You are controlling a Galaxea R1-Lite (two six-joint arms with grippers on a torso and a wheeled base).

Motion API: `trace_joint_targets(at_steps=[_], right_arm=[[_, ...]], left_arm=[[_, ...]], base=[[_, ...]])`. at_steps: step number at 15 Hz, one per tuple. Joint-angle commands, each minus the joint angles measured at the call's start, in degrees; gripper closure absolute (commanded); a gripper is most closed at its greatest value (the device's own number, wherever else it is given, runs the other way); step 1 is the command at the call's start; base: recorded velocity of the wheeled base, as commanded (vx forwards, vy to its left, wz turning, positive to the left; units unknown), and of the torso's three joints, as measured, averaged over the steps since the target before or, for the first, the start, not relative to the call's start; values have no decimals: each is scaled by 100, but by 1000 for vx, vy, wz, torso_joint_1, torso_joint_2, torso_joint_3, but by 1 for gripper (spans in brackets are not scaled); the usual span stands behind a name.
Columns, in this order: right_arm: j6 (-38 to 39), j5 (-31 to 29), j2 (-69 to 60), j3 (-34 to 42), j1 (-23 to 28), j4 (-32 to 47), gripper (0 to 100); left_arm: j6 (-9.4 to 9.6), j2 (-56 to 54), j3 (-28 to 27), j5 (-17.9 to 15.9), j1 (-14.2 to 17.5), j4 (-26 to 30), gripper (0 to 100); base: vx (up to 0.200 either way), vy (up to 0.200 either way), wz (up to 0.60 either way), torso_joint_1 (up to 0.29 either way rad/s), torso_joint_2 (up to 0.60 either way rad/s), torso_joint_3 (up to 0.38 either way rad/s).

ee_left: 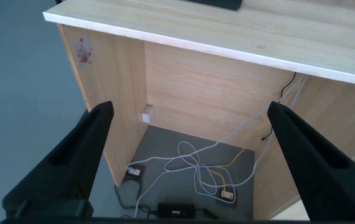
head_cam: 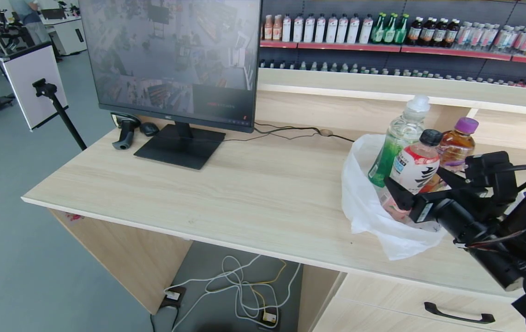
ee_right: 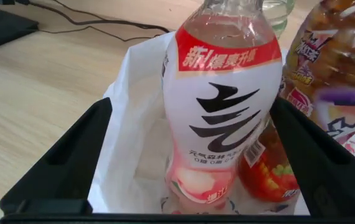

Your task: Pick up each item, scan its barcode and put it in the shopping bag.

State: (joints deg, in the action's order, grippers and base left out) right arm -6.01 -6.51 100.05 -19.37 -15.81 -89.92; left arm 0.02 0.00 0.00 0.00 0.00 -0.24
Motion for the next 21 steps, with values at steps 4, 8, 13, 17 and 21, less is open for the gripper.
trace_joint_targets(at_steps=[4, 8, 13, 17, 21], right_arm=[[-49, 9, -3026, 1911, -423, 168, 0], [-155, 132, -6129, 1937, -801, 4492, 0], [-612, 141, -9627, 1867, -1337, 8772, 0], [-102, 1134, -9759, 1788, -1838, 9080, 0], [205, 572, -9460, 1884, 482, 9027, 0]], left_arm=[[15, 0, 0, 0, 0, 7, 0], [15, 0, 0, 0, 0, 16, 0], [15, 0, 0, 0, 0, 16, 0], [15, 0, 0, 0, 0, 16, 0], [15, 0, 0, 0, 0, 16, 0]], base=[[0, 0, 0, 0, 0, 0], [0, 0, 0, 0, 0, 0], [0, 0, 0, 0, 0, 0], [0, 0, 0, 0, 0, 0], [0, 0, 0, 0, 0, 0]])
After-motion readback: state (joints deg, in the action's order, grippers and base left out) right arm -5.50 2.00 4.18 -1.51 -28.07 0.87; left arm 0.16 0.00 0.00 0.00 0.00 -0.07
